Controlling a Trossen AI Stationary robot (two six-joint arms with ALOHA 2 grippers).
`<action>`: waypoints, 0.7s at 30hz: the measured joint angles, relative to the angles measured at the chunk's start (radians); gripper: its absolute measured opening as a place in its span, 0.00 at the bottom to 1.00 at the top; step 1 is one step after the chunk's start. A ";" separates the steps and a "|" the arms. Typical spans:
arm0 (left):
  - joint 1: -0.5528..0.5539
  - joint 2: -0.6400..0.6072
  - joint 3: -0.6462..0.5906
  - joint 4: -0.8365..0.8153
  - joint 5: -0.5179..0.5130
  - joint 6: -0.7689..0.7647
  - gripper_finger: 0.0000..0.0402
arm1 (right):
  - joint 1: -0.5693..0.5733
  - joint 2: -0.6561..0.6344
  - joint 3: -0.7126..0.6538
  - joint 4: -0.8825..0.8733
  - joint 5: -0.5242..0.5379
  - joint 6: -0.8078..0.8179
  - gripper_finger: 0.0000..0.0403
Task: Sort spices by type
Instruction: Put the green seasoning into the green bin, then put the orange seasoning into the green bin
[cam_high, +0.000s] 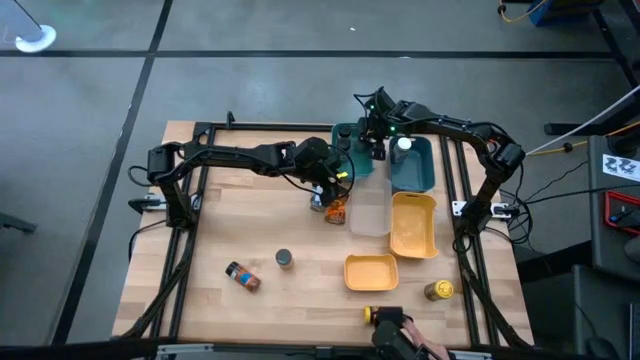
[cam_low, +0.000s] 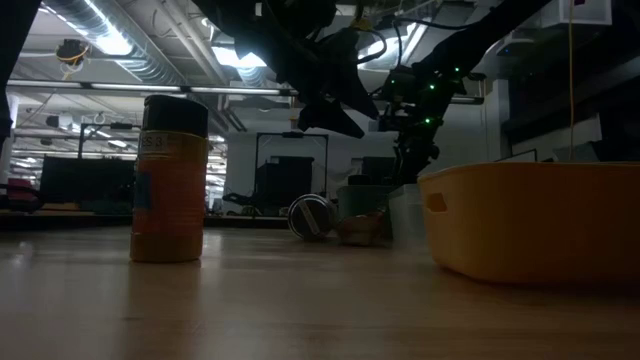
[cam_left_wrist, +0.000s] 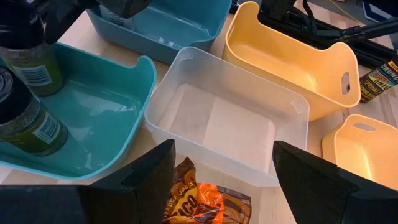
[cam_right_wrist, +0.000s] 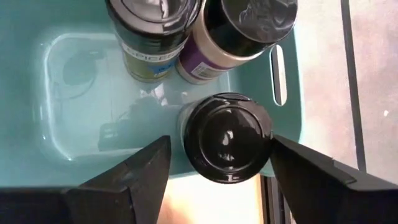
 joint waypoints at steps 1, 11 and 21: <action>0.000 0.000 0.000 0.000 0.000 -0.002 0.63 | 0.000 0.000 0.000 0.000 0.002 0.000 0.67; 0.000 0.000 0.000 0.000 0.000 -0.005 0.63 | 0.000 0.000 0.000 0.011 0.193 -0.002 0.67; 0.000 0.000 0.000 0.000 0.000 -0.038 0.63 | 0.000 0.000 0.000 0.010 0.279 -0.030 0.67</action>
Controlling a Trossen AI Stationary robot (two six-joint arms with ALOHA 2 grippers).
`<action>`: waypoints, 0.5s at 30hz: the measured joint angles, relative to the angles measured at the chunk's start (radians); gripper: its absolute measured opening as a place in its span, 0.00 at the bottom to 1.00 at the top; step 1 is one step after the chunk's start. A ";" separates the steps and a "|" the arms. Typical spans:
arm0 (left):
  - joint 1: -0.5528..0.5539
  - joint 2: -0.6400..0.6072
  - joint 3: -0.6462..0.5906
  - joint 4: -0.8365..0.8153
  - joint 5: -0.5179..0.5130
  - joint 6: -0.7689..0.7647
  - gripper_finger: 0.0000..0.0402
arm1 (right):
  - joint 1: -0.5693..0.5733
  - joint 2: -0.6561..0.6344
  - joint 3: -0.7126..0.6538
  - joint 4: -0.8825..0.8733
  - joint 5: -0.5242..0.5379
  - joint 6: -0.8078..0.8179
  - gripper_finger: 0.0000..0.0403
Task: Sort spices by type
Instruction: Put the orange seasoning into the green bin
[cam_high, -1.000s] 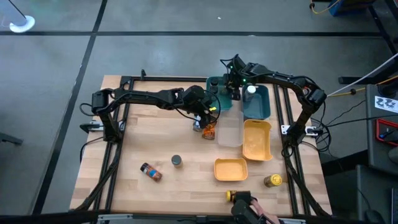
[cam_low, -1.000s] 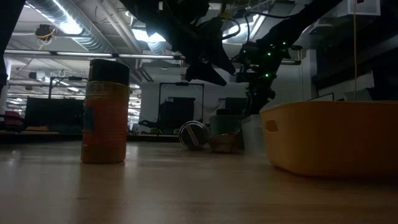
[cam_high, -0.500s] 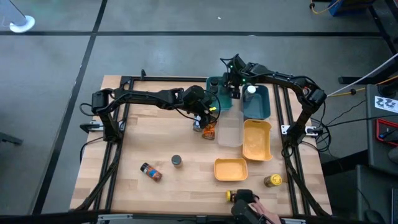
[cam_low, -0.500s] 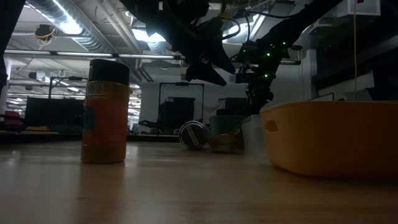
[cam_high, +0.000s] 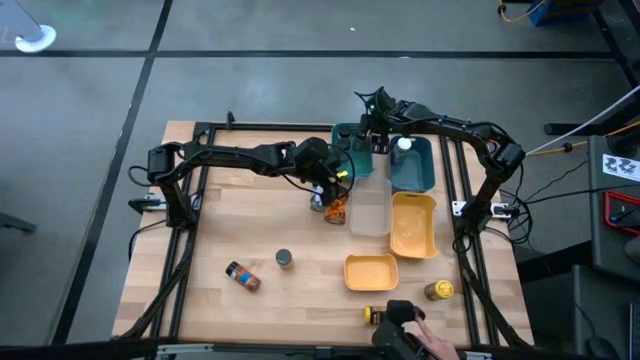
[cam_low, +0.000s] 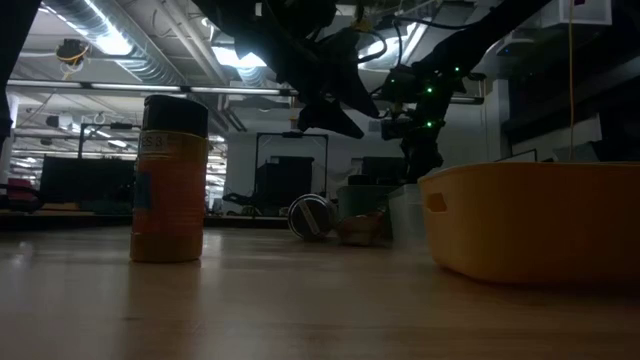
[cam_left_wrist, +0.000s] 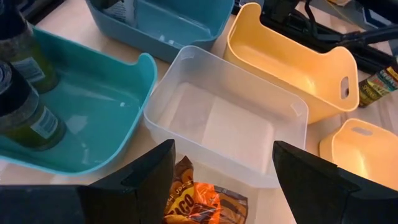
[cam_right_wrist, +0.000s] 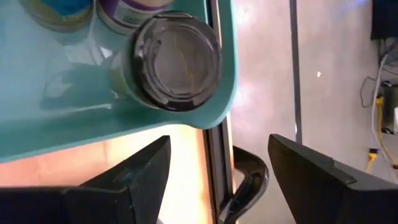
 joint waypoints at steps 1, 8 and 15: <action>0.000 0.000 0.000 0.000 0.000 -0.010 0.63 | 0.000 0.000 0.000 0.000 0.007 -0.001 0.67; 0.000 -0.021 0.005 -0.070 0.001 -0.028 0.63 | 0.000 -0.006 0.000 -0.004 0.037 0.000 0.67; -0.011 -0.143 0.022 -0.316 0.003 -0.084 0.63 | 0.000 -0.020 0.000 -0.007 0.052 0.000 0.67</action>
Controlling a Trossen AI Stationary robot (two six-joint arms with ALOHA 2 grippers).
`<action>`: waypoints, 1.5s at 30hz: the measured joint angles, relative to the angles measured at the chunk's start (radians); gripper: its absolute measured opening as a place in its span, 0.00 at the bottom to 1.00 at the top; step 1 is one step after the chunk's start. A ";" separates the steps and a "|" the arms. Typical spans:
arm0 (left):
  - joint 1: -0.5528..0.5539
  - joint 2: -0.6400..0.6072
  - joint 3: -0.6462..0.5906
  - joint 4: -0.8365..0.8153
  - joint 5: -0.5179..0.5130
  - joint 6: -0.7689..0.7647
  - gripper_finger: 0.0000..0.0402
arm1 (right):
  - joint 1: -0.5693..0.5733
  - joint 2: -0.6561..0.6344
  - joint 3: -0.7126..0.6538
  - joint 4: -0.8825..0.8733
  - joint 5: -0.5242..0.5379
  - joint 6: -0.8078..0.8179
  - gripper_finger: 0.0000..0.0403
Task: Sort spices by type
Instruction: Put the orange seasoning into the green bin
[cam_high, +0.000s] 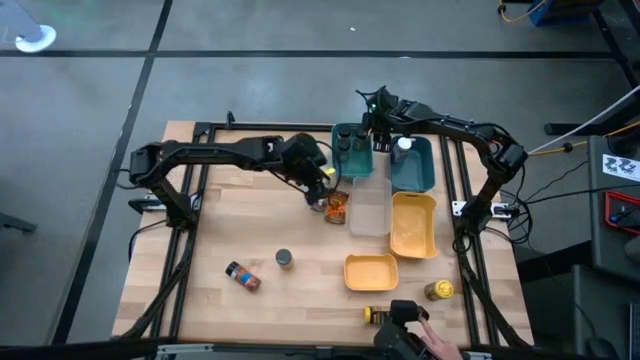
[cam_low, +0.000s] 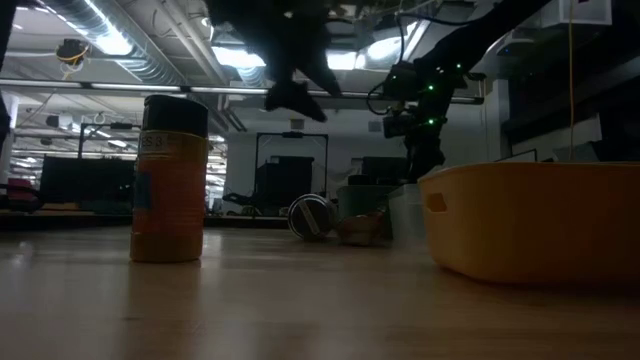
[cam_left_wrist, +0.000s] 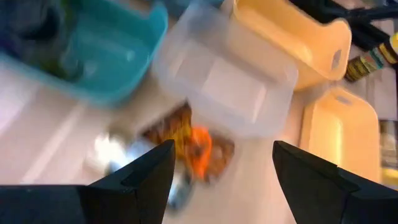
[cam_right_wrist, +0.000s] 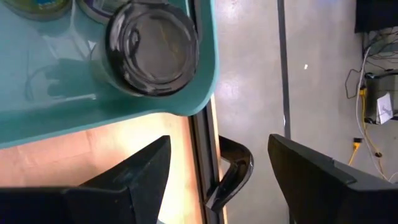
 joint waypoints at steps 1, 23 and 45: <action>-0.004 -0.018 0.000 -0.036 0.000 -0.034 0.63 | 0.000 -0.004 0.000 -0.005 0.000 0.000 0.67; -0.463 -0.202 -0.079 -0.588 -0.003 -1.353 0.63 | 0.000 -0.171 0.000 -0.121 -0.108 0.005 0.67; -0.855 -0.074 -0.237 -0.493 -0.066 -2.074 0.63 | 0.000 -0.172 0.000 -0.148 -0.272 0.006 0.67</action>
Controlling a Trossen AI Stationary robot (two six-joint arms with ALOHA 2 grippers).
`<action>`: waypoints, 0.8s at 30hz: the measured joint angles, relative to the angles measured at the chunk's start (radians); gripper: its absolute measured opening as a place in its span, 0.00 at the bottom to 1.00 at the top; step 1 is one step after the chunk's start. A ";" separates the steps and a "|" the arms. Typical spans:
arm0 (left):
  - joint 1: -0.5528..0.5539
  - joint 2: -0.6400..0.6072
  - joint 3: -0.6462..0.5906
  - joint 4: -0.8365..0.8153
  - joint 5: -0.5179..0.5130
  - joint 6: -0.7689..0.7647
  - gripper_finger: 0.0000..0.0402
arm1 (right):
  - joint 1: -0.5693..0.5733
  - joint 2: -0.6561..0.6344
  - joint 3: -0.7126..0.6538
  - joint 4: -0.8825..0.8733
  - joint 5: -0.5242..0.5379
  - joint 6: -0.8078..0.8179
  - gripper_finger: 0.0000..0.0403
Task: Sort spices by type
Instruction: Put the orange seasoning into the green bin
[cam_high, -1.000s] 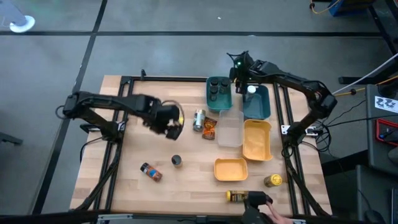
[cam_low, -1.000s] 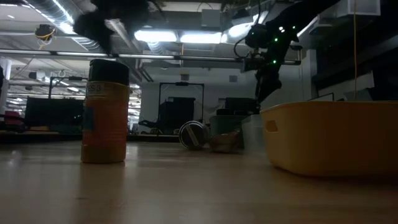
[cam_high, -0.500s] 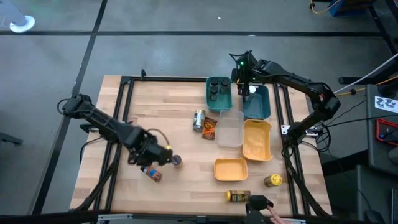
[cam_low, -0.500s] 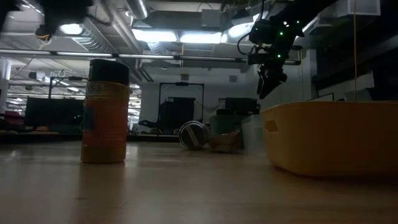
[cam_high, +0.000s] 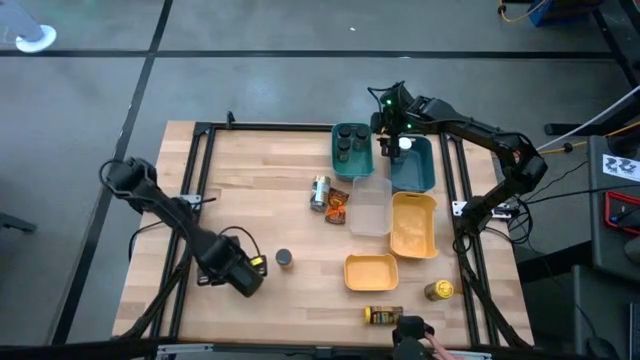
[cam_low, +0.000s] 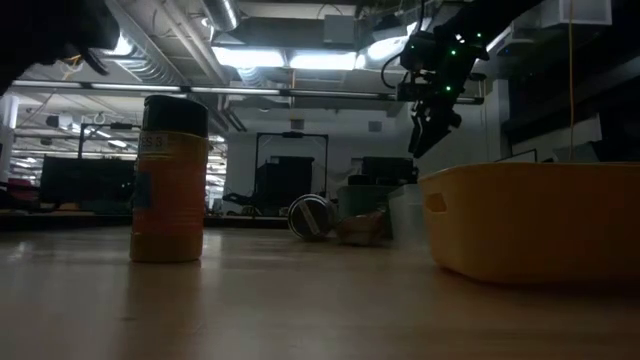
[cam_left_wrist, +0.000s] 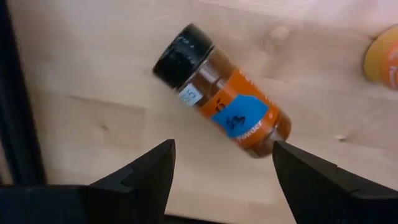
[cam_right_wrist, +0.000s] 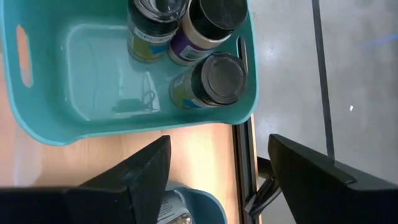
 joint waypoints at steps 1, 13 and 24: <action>0.000 0.010 -0.002 0.007 -0.001 0.017 0.63 | 0.000 0.000 0.000 0.000 0.000 0.000 0.67; 0.000 0.036 -0.001 0.030 -0.003 0.014 0.63 | 0.000 0.000 0.000 0.000 0.000 0.000 0.67; 0.000 0.036 -0.001 0.030 -0.007 -0.270 0.63 | 0.000 0.001 0.000 0.000 0.000 0.000 0.67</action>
